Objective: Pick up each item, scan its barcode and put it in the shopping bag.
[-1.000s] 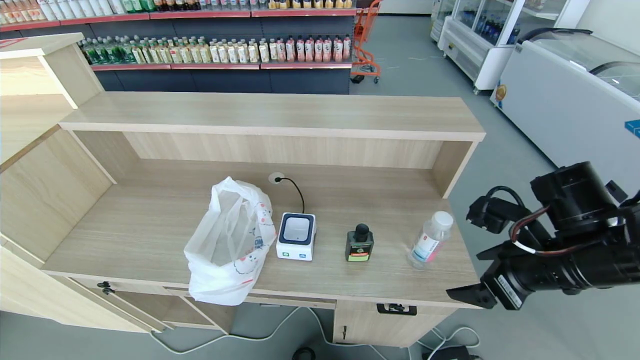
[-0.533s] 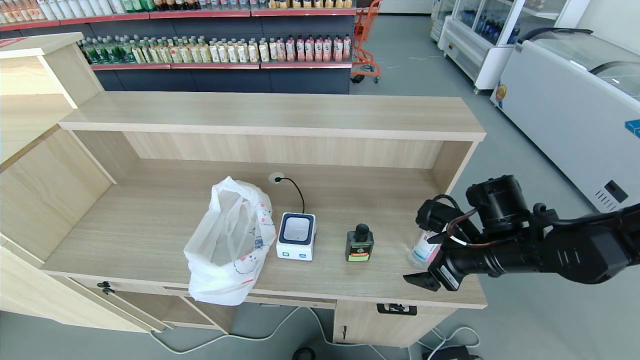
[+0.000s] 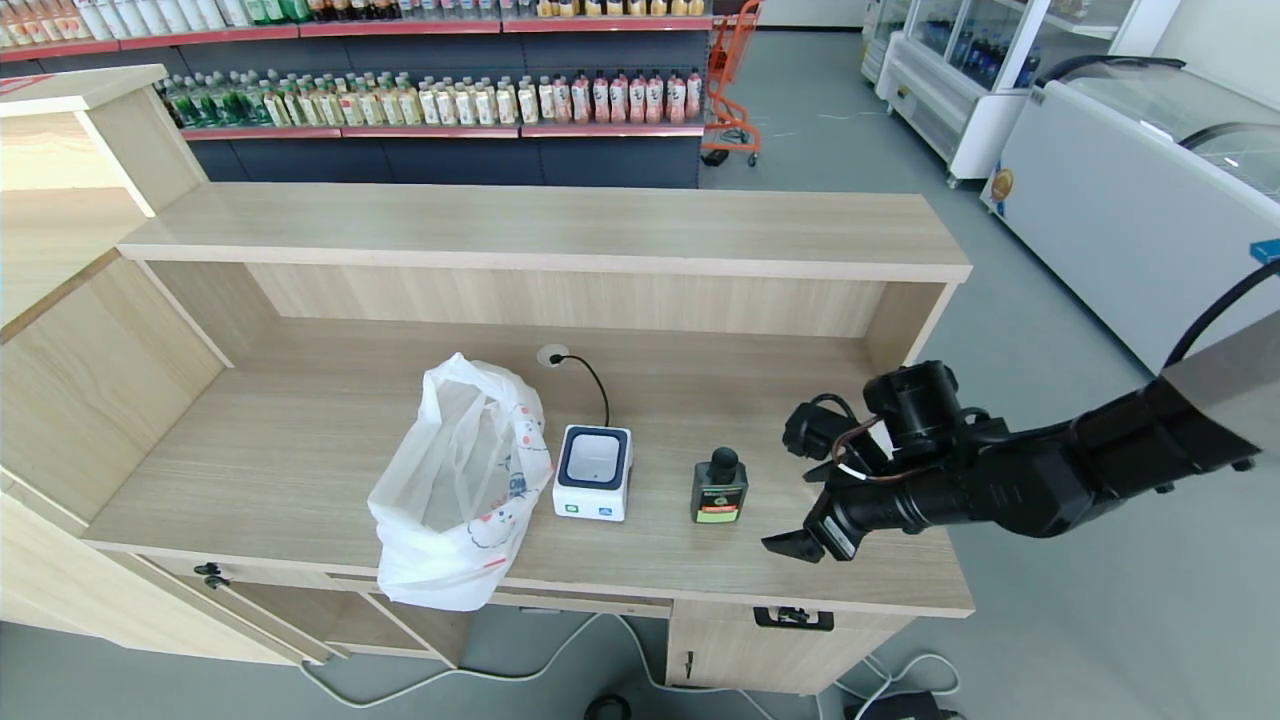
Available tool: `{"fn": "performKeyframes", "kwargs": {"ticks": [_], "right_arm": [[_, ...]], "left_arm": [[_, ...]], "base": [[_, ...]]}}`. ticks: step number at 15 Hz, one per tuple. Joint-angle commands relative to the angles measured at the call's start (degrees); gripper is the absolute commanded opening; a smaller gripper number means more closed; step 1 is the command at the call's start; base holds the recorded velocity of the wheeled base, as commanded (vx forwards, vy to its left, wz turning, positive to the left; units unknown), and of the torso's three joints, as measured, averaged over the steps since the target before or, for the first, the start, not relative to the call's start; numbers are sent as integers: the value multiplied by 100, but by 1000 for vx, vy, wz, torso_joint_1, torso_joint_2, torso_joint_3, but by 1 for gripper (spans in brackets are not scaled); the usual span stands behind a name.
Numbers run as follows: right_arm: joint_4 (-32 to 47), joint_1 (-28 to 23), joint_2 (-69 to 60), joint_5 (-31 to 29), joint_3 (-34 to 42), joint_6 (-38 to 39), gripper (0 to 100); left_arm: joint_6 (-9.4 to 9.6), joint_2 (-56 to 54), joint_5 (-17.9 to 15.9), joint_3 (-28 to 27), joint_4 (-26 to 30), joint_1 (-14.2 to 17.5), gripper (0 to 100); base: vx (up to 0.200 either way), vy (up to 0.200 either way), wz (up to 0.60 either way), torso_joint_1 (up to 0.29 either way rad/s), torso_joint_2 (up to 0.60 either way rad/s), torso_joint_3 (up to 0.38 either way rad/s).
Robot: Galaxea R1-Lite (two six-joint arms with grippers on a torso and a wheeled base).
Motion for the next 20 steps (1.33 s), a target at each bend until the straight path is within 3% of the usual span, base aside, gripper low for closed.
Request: {"fn": "performKeyframes", "kwargs": {"ticks": [1,9,20], "right_arm": [[-104,-7,519,10,-409,-181,100],[-60,108,1327,396,-1542,-313,100],[-87,380,1934,379,-2237,-322,100]], "left_arm": [[-1,-2,0,-2,2,1,0],[-1,-2,0,-2,2,1,0],[-1,-2,0,-2,2,1,0]], "base": [[0,0,0,0,0,0],[0,0,0,0,0,0],[0,0,0,0,0,0]]}}
